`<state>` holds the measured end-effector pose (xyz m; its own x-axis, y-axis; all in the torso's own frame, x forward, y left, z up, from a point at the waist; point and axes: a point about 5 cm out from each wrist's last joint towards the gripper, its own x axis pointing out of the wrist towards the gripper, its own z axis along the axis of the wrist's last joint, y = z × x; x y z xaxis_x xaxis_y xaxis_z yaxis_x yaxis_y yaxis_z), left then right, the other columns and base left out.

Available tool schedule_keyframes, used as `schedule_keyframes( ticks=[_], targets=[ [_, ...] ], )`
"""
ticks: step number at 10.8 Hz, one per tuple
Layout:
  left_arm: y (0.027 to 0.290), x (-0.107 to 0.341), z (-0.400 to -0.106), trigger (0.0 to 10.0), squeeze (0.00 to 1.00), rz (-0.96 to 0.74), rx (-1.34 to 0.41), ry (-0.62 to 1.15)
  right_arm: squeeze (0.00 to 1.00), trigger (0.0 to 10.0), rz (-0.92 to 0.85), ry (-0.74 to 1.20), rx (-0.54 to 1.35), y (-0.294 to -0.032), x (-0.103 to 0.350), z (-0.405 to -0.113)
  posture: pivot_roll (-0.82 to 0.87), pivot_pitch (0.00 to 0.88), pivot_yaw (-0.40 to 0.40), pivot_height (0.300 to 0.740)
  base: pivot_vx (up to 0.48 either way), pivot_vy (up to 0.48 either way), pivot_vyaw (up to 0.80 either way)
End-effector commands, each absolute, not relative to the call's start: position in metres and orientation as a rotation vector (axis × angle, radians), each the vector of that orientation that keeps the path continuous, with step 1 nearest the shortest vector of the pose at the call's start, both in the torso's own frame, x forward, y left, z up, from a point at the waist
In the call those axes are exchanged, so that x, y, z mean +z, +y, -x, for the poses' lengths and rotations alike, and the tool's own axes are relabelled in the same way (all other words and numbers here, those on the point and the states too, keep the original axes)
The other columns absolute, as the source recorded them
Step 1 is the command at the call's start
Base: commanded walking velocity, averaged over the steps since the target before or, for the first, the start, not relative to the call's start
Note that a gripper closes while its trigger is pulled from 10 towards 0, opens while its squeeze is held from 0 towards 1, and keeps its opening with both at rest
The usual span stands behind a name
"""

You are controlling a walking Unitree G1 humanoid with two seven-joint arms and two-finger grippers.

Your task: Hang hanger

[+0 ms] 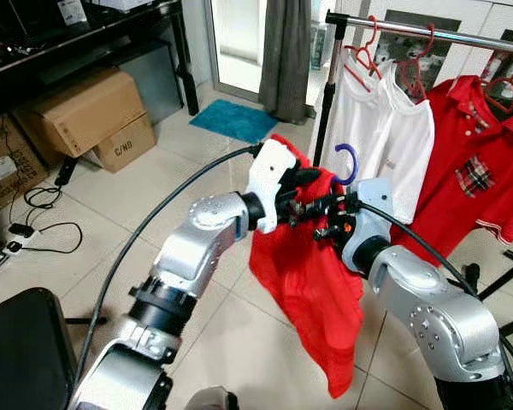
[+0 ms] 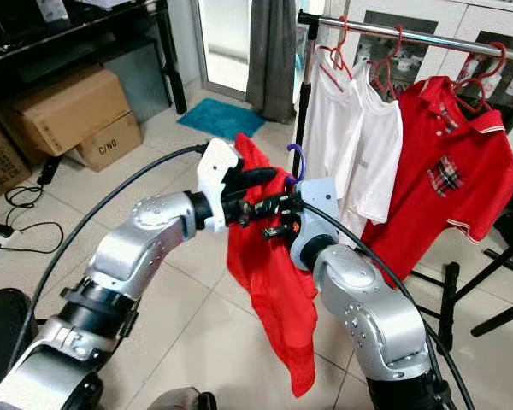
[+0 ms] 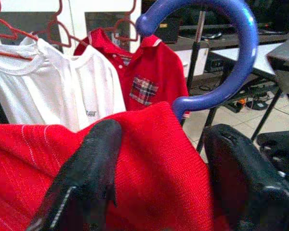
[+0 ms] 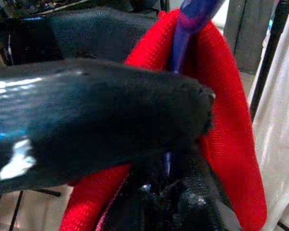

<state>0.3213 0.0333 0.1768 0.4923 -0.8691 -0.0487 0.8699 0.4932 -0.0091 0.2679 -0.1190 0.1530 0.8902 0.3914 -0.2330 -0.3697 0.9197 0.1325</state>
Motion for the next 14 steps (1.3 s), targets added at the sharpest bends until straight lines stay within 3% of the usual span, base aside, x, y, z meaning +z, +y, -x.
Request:
schedule_keyframes(
  ticks=[1,8,10,13,14],
  targets=[
    [0.035,0.178,-0.326,0.0,0.00,-0.042,-1.029,0.049,0.00,10.0,-0.084,0.204,0.406,-0.119,0.165,-0.267,0.04,0.000,0.088,0.740,0.000,0.000,0.00],
    [0.044,0.172,-0.337,0.0,0.00,-0.033,-0.922,0.079,0.00,10.0,-0.091,0.204,0.402,-0.120,0.166,-0.269,0.05,0.004,0.074,0.740,0.000,0.000,0.00],
    [0.054,0.173,-0.344,0.0,0.00,-0.011,-0.820,0.069,0.00,10.0,-0.083,0.235,0.375,-0.122,0.160,-0.270,0.05,0.008,0.067,0.740,0.000,0.000,0.00],
    [0.081,0.158,-0.350,0.0,0.00,-0.031,-0.603,0.113,0.00,10.0,-0.061,0.380,0.157,-0.158,0.128,-0.262,0.05,0.018,0.052,0.740,0.000,0.000,0.00],
    [0.084,0.155,-0.350,0.0,0.00,-0.037,-0.575,0.122,0.00,4.5,-0.069,0.390,0.147,-0.160,0.126,-0.260,0.05,0.019,0.051,0.740,0.000,0.000,0.00]
  ],
)
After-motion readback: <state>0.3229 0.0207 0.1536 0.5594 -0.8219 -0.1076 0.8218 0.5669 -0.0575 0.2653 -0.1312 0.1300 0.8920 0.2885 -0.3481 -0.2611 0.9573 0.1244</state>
